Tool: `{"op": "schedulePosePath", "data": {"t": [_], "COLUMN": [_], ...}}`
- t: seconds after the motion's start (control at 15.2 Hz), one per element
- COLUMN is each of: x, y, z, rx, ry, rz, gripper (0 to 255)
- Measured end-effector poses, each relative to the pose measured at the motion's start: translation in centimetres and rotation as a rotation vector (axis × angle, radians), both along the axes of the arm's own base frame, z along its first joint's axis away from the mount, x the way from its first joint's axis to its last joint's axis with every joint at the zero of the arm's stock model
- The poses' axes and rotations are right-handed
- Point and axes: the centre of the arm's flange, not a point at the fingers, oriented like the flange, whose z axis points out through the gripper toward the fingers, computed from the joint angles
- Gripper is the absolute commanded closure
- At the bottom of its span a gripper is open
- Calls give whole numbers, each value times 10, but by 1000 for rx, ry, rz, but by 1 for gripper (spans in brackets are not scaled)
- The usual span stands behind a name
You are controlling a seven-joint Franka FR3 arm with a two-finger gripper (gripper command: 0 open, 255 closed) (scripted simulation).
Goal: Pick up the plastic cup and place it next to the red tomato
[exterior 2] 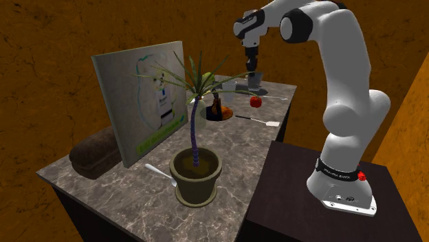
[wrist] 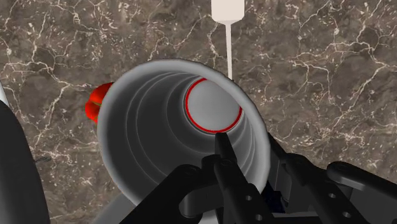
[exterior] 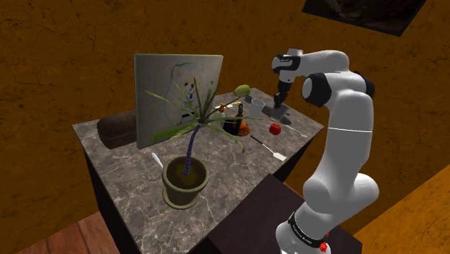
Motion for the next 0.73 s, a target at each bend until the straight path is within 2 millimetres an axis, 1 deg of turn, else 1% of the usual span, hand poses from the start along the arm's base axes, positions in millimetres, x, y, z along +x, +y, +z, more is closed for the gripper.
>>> {"op": "schedulePosePath", "data": {"t": [0.2,0.26,0.33,0.46,0.73], "x": [-5,-7,-10,-8,-6], "y": [-36,-48,-63,-72,-74], "z": [-1,3,1,-7,-26], "rx": [0,-1,-2,0,1], "ry": [1,0,0,1,0], "rz": [-1,-1,-1,0,1], "gripper": [255,255,255,255,255]}}
